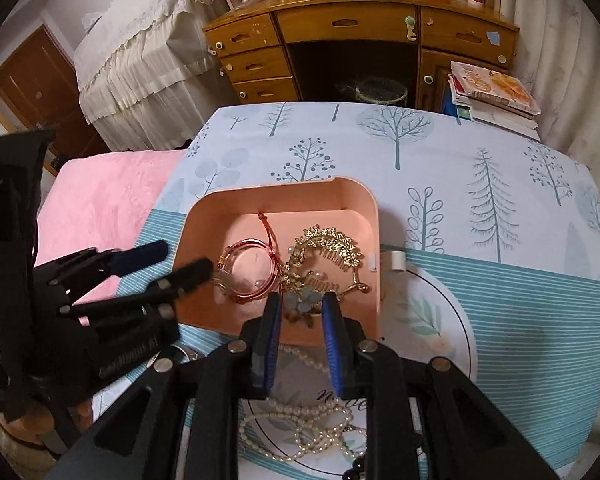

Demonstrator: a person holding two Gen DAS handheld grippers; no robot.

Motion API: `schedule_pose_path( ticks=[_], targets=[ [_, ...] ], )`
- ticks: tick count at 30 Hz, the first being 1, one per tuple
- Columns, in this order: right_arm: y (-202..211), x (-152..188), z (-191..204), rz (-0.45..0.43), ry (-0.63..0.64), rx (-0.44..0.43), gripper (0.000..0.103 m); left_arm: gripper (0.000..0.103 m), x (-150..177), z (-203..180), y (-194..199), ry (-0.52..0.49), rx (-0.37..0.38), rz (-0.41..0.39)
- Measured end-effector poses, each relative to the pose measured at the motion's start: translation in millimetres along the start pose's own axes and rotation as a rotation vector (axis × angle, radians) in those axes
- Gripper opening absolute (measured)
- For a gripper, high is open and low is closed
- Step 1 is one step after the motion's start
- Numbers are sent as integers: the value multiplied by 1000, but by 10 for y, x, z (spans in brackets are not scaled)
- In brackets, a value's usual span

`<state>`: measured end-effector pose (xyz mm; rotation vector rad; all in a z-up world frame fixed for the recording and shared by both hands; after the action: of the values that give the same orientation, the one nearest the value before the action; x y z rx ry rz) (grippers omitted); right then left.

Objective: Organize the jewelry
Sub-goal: 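Carry the gold charm with the left tool while the right tool carries the flower brooch into the tray, then withdraw both tools from the tray and move the right tool to the pearl button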

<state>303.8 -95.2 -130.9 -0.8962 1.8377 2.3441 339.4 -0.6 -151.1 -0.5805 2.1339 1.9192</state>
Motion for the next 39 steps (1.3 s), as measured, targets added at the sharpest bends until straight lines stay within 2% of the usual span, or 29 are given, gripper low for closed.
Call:
schedule_pose_path(
  ticks=[7,12,19,25,29,34,37,39],
  targets=[
    [209,101,90,-27,5,-6,29,71,119,-21,333,-23,36,-56],
    [478,335,254,-61,47,-15,28,71,366,5,617,-57,53,-76],
    [806,854,502,-95,104,-30,28,71,944,39,1042,-125,81,-114],
    [1018,1347,726,-124,128,-48,28,71,1454,3,1391,-165,100,-181],
    [1111,1695,876,-154,162,-31,28,72,1828,13,1511,-135,125,-219],
    [1073,2068,989,-167,235,38,28,72,2242,54,1452,-68,168,-193],
    [1002,2258,1019,-163,286,87,28,72,2385,112,1408,-35,161,-198],
    [958,2343,1038,-157,291,89,28,72,2446,178,1386,-9,141,-213]
  ],
)
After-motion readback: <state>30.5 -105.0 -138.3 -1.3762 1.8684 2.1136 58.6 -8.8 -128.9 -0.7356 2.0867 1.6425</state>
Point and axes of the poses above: each gripper's, at about its wrist camera, not at the fingertips, and y roughly against the way its jaws point, z to its left, x to its underside, the point moved 9 cm from there along -y, roughly the way its jaws point, and after that the axes turned 11 degrees about y, right-handed, at the moved point
